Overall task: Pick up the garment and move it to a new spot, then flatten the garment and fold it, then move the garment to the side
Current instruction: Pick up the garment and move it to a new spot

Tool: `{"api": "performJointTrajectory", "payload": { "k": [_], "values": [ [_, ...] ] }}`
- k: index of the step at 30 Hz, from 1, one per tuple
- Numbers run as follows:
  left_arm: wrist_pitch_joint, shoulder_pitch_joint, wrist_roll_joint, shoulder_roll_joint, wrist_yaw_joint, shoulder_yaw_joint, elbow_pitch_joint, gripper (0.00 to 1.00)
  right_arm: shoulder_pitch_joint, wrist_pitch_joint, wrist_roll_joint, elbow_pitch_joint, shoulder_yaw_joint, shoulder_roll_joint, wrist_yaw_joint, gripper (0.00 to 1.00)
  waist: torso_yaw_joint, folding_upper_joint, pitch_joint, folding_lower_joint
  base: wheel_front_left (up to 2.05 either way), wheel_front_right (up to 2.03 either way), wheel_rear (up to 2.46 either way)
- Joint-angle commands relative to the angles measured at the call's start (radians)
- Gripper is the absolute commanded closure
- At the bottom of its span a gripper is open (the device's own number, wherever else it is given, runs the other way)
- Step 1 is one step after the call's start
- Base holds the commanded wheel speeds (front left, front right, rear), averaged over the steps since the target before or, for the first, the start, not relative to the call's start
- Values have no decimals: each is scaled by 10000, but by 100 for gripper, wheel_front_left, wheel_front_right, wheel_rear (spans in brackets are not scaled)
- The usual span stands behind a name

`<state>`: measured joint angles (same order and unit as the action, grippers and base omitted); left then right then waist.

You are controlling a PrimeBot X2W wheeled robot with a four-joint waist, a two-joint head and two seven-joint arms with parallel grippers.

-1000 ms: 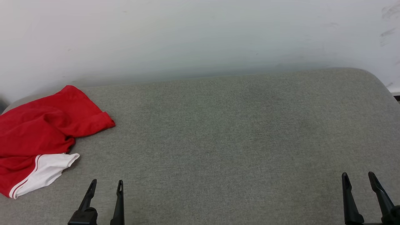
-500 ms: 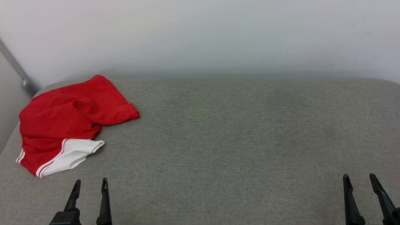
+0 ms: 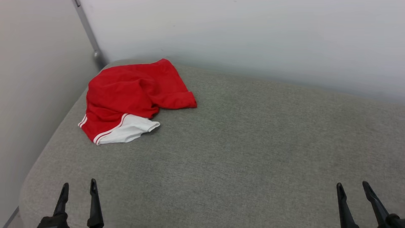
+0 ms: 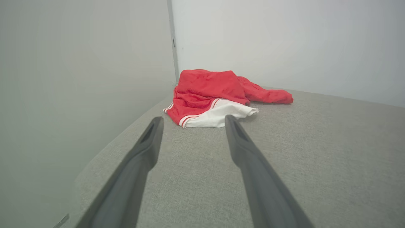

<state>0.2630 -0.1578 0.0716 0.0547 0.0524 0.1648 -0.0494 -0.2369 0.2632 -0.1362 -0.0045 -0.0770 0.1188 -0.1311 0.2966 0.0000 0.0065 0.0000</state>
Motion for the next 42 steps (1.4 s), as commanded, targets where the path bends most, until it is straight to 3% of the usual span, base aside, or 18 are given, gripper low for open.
{"api": "performJointTrajectory", "payload": {
  "k": [1, 7, 13, 22, 28, 34, 38, 42],
  "values": [
    [24, -25, 102, -13, -42, 42, 21, 0, -46, 23, 43, 1, 12, 32, 7, 0, 293, 0, 63, 0, 0, 0, 0],
    [24, -82, 314, -38, -62, 115, -115, 0, 77, 23, 42, 59, 29, 64, 7, 0, 612, 0, 193, 0, 0, 0, 0],
    [24, 438, 641, -41, -34, 512, -82, 0, 179, 23, 30, 44, 149, 219, 7, 0, 479, 0, 554, 0, 0, 0, 0],
    [24, 2291, 839, 351, 483, 2357, 108, 0, 769, 23, 65, -60, 74, 342, 7, 0, -910, 0, 1686, 0, 0, 0, 0],
    [23, 3757, 958, 1463, 671, 3427, -132, 0, 1238, 23, 60, -81, -83, 113, 7, 0, -2263, 0, 2624, 0, 0, 0, 0],
    [-132, 5295, 782, 3487, 741, 3579, -2125, 0, 1657, 23, 3, -109, -222, -230, 7, 0, -3595, 0, 3534, 0, 0, 0, 0],
    [-1347, 6694, 797, 4902, 703, 3494, -4091, 0, 1840, 23, -15, -84, -336, -413, 7, 0, -4257, 0, 4085, 0, 0, 0, 0],
    [-3339, 7759, 567, 6202, 740, 3065, -5809, 0, 2038, 23, -52, -86, -441, -554, 7, 0, -4848, 0, 4548, 0, 0, 0, 0]
  ]
}}
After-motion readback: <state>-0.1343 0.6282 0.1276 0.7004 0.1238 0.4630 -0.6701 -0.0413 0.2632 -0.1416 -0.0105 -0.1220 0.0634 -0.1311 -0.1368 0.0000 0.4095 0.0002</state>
